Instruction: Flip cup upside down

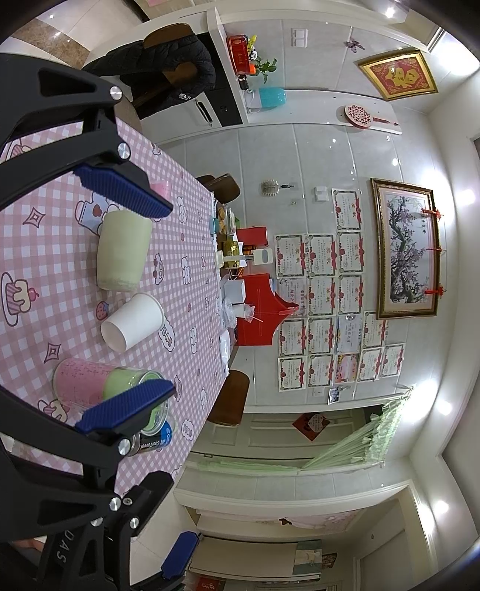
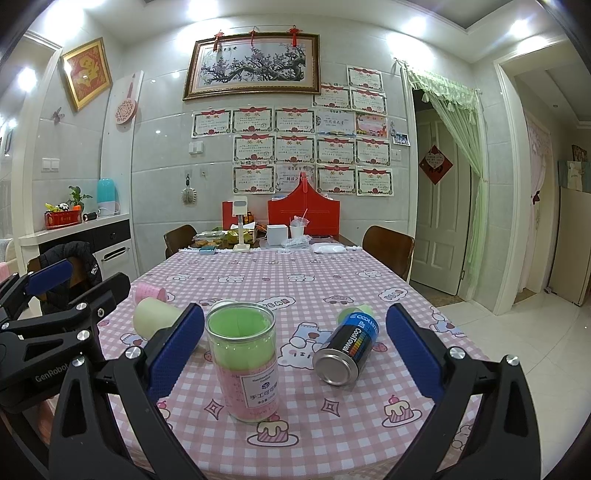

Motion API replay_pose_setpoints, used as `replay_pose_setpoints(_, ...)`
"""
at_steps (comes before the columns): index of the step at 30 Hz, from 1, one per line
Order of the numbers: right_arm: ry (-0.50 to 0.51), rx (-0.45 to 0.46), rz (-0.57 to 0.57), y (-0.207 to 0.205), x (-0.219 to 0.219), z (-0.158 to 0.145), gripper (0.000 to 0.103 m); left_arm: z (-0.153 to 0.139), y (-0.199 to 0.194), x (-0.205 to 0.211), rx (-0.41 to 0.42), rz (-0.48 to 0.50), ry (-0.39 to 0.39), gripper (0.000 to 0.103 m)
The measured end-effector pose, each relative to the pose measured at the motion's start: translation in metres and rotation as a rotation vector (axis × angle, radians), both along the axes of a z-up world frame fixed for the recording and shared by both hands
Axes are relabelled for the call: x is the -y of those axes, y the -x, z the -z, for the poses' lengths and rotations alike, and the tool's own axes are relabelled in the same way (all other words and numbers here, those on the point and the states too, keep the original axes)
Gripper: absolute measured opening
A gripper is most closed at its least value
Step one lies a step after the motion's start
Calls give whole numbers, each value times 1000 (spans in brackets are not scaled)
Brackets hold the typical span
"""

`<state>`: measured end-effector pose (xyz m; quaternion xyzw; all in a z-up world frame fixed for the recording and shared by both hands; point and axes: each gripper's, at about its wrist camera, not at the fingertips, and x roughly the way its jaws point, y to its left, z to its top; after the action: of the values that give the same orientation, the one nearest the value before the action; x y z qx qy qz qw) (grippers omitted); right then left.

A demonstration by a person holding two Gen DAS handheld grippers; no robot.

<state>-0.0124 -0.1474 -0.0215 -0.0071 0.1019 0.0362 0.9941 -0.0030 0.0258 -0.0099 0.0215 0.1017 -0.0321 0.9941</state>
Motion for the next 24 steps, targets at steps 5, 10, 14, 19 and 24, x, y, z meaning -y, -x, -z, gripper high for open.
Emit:
replay_pose_setpoints(5, 2, -1, 0, 0, 0, 0, 95, 0, 0, 0, 0, 1, 1, 88)
replay_pose_setpoints(10, 3, -3, 0, 0, 0, 1, 95, 0, 0, 0, -2, 0, 1, 88)
replay_pose_setpoints(14, 7, -8, 1, 0, 3, 3, 95, 1, 0, -5, -7, -1, -3, 88)
replay_pose_setpoints(19, 17, -18, 7, -2, 9, 6, 95, 4, -3, -3, -17, 1, -10, 88)
replay_pose_setpoints(24, 23, -29, 18, -5, 13, 7, 95, 8, -6, 0, -26, 4, -16, 88)
